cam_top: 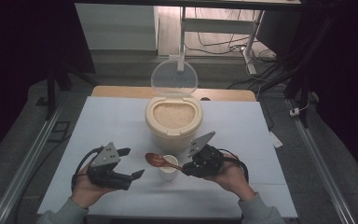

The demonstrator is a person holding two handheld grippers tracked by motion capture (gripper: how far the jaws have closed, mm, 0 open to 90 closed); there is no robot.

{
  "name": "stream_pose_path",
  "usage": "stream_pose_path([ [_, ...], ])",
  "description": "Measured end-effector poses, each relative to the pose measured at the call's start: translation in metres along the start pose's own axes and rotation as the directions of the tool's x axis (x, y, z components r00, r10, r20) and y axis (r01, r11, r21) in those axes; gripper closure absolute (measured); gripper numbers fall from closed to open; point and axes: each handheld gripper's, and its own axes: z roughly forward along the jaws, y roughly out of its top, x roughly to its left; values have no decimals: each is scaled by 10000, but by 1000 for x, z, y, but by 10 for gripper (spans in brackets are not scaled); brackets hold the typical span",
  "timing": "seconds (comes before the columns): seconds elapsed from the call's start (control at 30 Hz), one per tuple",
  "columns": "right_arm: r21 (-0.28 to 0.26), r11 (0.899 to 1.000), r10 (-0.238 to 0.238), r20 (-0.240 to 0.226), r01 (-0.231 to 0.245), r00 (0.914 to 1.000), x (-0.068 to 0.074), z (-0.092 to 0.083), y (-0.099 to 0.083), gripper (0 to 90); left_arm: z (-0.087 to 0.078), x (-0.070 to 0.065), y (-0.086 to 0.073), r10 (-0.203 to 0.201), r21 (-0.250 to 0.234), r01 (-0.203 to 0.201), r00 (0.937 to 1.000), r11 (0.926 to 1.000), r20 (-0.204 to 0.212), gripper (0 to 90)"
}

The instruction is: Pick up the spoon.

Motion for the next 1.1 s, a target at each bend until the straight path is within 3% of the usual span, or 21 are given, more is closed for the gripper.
stream_pose_path([
  [0.37,127,9997,-219,-102,221,9997,4,7,6,783,24,-9,26,778,494,-799,9960,9956,438,177],
  [0.67,184,9991,-383,-176,386,9991,6,10,9,783,45,-17,41,1538,1222,-1657,9829,9786,1013,228],
  [0.8,226,9985,-493,-174,497,9986,7,10,10,783,54,-20,43,1879,1635,-2073,9740,9645,1264,272],
  [0.93,269,9978,-597,-174,601,9981,8,10,11,783,61,-23,44,2319,2075,-2622,9596,9425,1590,338],
  [1.1,353,9954,-880,-173,886,9960,11,11,13,783,68,-27,46,2583,2444,-3009,9469,9218,1915,415],
])
